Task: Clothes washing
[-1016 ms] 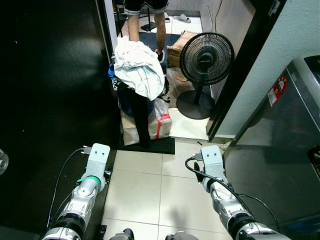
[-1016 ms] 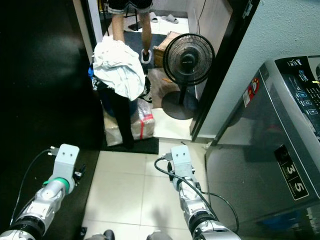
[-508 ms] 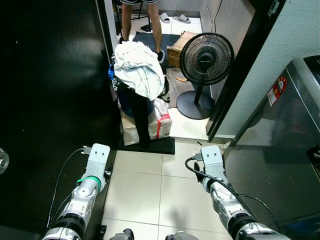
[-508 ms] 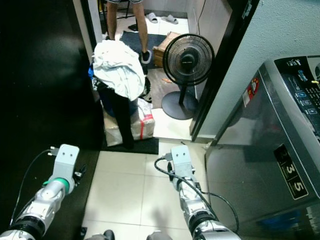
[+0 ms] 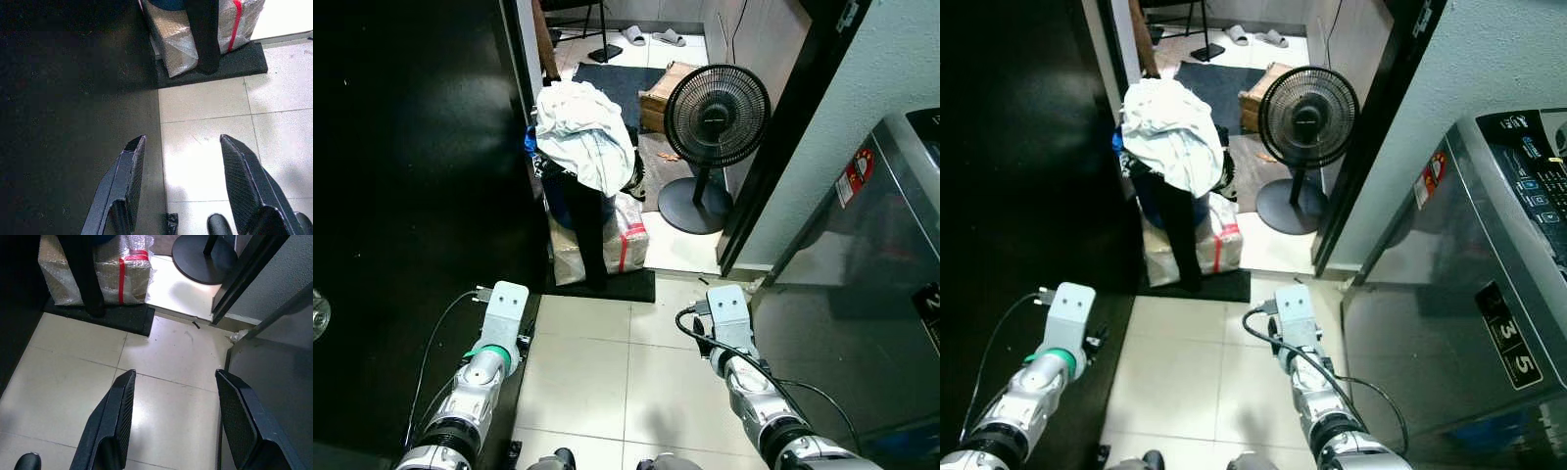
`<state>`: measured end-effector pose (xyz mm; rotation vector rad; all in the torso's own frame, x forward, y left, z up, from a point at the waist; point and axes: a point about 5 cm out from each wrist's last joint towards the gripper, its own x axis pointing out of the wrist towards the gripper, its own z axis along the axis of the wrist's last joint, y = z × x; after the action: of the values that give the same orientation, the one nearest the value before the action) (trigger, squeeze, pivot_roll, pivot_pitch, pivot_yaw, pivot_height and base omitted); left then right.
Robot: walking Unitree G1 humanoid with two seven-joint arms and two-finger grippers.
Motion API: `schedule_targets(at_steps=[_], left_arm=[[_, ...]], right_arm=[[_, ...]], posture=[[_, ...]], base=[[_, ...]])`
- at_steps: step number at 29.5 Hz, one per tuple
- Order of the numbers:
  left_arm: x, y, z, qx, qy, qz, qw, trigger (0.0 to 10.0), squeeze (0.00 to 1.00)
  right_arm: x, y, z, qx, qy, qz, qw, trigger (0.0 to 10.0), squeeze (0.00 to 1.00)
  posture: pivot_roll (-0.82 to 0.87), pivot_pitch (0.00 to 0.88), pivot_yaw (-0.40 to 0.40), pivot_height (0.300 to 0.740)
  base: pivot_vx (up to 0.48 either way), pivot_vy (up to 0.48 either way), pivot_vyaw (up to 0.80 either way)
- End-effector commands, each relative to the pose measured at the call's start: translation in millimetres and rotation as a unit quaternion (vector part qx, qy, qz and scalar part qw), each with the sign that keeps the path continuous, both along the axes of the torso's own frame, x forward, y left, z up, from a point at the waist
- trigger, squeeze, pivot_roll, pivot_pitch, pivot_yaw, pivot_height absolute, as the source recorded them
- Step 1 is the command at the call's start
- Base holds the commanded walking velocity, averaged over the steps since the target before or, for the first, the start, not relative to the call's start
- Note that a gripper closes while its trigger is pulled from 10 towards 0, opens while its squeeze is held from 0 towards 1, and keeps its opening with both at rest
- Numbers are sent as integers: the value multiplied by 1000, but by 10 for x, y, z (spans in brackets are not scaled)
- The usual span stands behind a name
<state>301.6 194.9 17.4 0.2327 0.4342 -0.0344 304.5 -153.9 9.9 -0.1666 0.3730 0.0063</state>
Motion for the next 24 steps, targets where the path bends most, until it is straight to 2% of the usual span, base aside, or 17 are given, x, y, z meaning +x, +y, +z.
schedule_targets(at_steps=[1, 11, 12, 14, 15, 16, 17, 18, 19, 20, 21, 22, 23, 24], left_arm=[[-61, 17, -68, -1, 13, 6, 1000, 10000, 0], [-78, 35, -58, -18, -9, 47, 999, 10000, 0], [-81, 35, -49, -21, -19, 55, 998, 10000, 0], [-86, 29, -25, -32, -45, 71, 996, 10000, 0], [-86, 29, -25, -32, -45, 71, 996, 10000, 0], [-70, 10, 25, -35, -75, 55, 995, 10000, 0], [-70, 10, 25, -35, -75, 55, 995, 10000, 0], [9, 186, 265, -33, -112, 46, 992, 10000, 0], [9, 186, 265, -33, -112, 46, 992, 10000, 0], [82, 283, 584, -28, -151, 30, 988, 10000, 0], [82, 283, 584, -28, -151, 30, 988, 10000, 0], [100, 264, 865, -22, -186, 4, 982, 10000, 0], [90, 225, 1036, -18, -207, -14, 978, 10000, 0], [68, 158, 1104, -11, -217, -30, 976, 10000, 0]], right_arm=[[-50, -5, -58, 0, 12, -3, 1000, 10000, 0], [-28, 7, 3, -6, -21, 9, 1000, 10000, 0], [-26, -67, 33, 2, -38, -7, 999, 10000, 0], [19, -330, 275, 17, -121, -21, 992, 10000, 0], [19, -330, 275, 17, -121, -21, 992, 10000, 0], [81, -397, 557, 25, -189, -17, 981, 10000, 0], [81, -397, 557, 25, -189, -17, 981, 10000, 0], [104, -378, 655, 24, -207, -14, 978, 10000, 0], [104, -378, 655, 24, -207, -14, 978, 10000, 0], [118, -356, 751, 18, -225, -12, 974, 10000, 0], [118, -356, 751, 18, -225, -12, 974, 10000, 0], [110, -324, 839, 6, -244, -13, 970, 10000, 0], [100, -304, 892, -2, -257, -15, 966, 10000, 0], [78, -285, 940, -13, -269, -16, 963, 10000, 0]], posture=[[-73, 49, 38, 740], [-71, 69, 40, 740], [-64, 72, 37, 740], [-56, 74, 32, 740], [-56, 74, 32, 740], [-42, 78, 26, 740], [-42, 78, 26, 740], [-39, 77, 26, 740], [-39, 77, 26, 740], [-39, 77, 26, 740], [-39, 77, 26, 740], [-45, 78, 32, 740], [-45, 78, 32, 740], [-48, 78, 35, 740]], base=[[0, 0, 0], [0, 0, 0], [0, 0, 0], [0, 0, 0], [0, 0, 0], [0, 0, 0], [0, 0, 0], [0, 0, 0], [0, 0, 0], [0, 0, 0], [0, 0, 0], [0, 0, 0], [0, 0, 0], [0, 0, 0]])
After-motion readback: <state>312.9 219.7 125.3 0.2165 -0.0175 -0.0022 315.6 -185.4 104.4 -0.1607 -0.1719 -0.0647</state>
